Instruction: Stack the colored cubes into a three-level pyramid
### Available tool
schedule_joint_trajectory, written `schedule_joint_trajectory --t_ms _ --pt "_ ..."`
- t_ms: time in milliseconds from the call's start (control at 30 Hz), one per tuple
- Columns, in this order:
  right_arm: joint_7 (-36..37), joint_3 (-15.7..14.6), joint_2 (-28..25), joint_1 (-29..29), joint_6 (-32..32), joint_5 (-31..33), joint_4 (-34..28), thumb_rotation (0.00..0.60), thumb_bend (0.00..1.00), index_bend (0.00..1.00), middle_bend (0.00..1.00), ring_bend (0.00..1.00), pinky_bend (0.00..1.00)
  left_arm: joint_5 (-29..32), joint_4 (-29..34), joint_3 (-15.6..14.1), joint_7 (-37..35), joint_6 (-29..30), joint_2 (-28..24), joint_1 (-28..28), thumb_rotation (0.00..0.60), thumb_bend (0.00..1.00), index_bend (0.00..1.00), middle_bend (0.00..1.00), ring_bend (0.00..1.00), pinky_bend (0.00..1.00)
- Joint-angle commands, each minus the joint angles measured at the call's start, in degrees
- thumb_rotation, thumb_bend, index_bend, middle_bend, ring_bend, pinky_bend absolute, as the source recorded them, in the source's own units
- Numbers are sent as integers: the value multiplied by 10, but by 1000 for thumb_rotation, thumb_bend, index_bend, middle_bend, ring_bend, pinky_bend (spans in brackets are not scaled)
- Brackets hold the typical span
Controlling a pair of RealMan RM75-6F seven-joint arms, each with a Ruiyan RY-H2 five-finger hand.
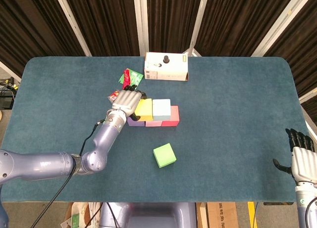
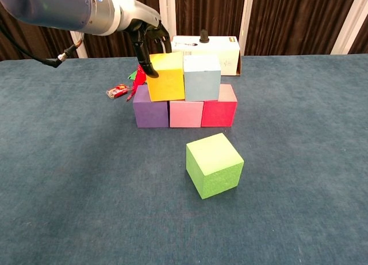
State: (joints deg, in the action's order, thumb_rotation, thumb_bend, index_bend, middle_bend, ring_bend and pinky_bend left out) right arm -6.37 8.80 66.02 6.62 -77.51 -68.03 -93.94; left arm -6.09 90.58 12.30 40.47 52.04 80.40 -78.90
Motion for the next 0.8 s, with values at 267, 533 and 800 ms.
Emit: schedule_joint_trajectory --t_ms 267,533,800 --pt "0 1 0 0 0 2 0 600 241 74 83 0 0 11 4 -3 13 10 -1 -3 600 370 290 210 0 0" --pt "-3 1 2 0 -1 3 -1 600 242 74 83 0 0 13 2 -3 19 15 1 -1 600 369 284 200 0 0" --pt "-7 3 3 0 -3 7 -2 600 242 74 82 0 0 3 4 4 11 7 0 4 600 363 281 197 0 0"
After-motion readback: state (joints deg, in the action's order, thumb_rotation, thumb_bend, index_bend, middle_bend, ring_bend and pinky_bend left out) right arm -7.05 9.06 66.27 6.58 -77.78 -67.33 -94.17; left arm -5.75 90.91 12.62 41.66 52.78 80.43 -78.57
